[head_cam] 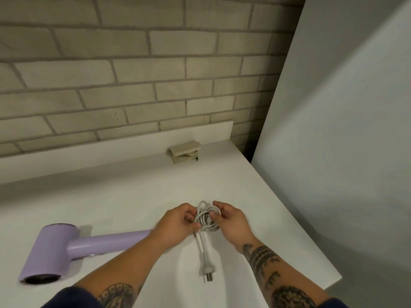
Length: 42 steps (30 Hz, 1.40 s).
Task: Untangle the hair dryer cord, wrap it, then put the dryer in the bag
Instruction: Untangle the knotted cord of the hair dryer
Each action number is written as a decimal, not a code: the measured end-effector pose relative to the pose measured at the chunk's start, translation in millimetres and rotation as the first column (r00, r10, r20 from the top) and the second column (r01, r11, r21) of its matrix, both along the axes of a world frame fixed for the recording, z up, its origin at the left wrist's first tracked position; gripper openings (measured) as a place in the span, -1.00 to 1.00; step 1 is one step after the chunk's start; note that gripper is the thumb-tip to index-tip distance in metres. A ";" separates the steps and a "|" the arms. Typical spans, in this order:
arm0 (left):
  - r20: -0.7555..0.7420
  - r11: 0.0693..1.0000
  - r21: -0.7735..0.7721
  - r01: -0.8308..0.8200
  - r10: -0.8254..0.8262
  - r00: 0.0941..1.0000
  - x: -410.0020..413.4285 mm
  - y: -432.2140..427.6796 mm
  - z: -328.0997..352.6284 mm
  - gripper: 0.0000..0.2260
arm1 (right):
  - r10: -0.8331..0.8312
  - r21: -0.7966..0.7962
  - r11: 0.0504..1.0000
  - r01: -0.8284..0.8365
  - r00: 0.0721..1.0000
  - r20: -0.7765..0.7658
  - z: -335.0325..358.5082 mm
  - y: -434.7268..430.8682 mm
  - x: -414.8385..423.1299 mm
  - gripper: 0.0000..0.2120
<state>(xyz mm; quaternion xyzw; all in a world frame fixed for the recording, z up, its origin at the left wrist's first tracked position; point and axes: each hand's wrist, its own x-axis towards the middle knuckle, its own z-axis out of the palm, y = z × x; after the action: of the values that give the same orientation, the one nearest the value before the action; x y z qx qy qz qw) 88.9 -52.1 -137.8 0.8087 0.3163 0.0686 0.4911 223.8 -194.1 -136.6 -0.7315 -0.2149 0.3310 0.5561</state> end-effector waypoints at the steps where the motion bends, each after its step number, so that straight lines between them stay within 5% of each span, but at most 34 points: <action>1: 0.038 0.997 -0.041 -0.064 0.065 0.997 0.2 0.2 1.4 -0.80 | -0.007 0.059 0.998 0.013 0.994 -0.111 8.4 1.1 -1.2 -0.68; 4: 0.155 0.964 -0.200 -0.172 0.205 0.966 -0.7 2.4 10.8 -0.85 | -0.010 0.177 0.983 0.051 0.974 -0.227 22.3 4.3 -4.1 -0.66; 7: 0.202 0.945 -0.284 -0.162 0.224 0.954 -4.2 8.4 20.6 -0.86 | -0.001 0.225 0.974 0.039 0.986 -0.168 29.6 9.5 -8.6 -0.58; 13: 0.226 0.920 -0.355 -0.168 0.258 0.939 -7.1 13.6 33.9 -0.86 | 0.220 0.176 0.965 -0.194 0.965 -0.144 46.0 17.3 -10.8 -0.41; 22: 0.207 0.971 -0.114 -0.212 0.232 0.950 -18.4 -1.7 38.7 -0.83 | 0.241 0.187 0.959 -0.212 0.958 -0.153 46.1 15.8 -32.9 -0.60; 28: 0.189 0.989 0.054 -0.135 0.123 0.974 -23.1 -2.9 38.9 -0.76 | 0.273 0.059 0.962 -0.267 0.941 -0.202 50.2 10.6 -28.1 -0.76; 31: 0.168 0.993 0.019 -0.115 0.110 0.980 -24.8 -3.2 39.7 -0.73 | 0.270 0.003 0.962 -0.274 0.945 -0.182 45.8 13.2 -21.3 -0.77; 35: 0.165 0.976 0.000 -0.219 0.216 0.962 -31.3 5.2 37.7 -0.77 | 0.206 0.048 0.978 -0.201 0.916 -0.345 32.3 12.6 -16.5 -0.76; 42: -0.050 0.991 -0.004 -0.130 0.130 0.990 -33.6 -5.2 18.1 -0.93 | 0.184 0.159 0.980 -0.117 0.838 -0.514 15.8 10.6 -23.7 -0.76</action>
<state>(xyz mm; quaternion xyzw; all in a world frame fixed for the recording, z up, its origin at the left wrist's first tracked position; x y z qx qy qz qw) 55.3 -57.2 -119.7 0.7860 0.3806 0.0793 0.4806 200.1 -183.5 -120.7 -0.5585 -0.1310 0.5475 0.6093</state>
